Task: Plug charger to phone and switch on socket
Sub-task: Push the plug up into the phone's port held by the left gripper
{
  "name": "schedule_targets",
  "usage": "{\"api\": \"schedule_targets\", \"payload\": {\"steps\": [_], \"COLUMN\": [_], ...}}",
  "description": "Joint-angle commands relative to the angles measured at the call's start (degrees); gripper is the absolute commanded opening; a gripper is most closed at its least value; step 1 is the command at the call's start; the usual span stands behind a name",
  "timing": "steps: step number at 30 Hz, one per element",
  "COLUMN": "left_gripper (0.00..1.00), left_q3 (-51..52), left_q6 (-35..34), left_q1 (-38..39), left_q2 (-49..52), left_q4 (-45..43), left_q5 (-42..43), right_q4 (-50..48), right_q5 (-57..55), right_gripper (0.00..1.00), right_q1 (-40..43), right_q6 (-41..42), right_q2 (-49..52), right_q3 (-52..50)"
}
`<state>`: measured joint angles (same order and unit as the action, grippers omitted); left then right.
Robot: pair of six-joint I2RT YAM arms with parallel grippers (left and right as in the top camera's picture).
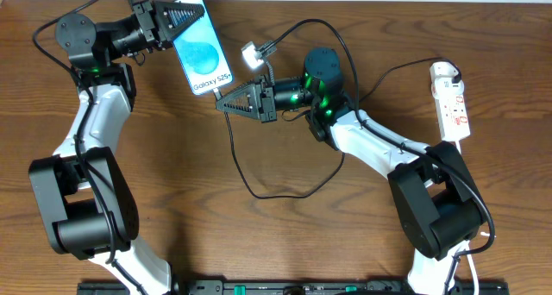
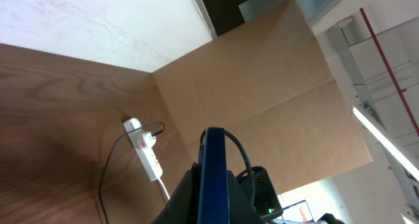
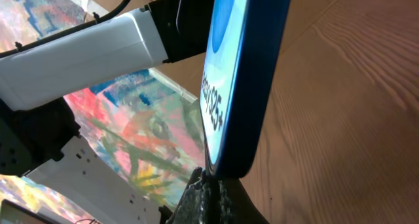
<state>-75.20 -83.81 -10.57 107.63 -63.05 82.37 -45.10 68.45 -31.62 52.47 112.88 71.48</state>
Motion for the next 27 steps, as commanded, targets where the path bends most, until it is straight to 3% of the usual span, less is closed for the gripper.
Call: {"api": "schedule_targets", "payload": {"steps": [1, 27], "left_gripper": [0.07, 0.08], "left_q3": [-1.11, -1.09], "left_q6": [-0.31, 1.46], "left_q1": [0.15, 0.42], "left_q2": [-0.28, -0.28], "left_q4": [-0.52, -0.52], "left_q5": [2.51, 2.71], "right_q4": [-0.48, -3.76], "right_q5": [-4.07, -4.94], "right_gripper": [0.01, 0.01], "right_q1": [0.57, 0.55], "right_q6": [0.87, 4.76], "right_q2": [0.28, 0.28], "right_q3": [0.17, 0.17]}}
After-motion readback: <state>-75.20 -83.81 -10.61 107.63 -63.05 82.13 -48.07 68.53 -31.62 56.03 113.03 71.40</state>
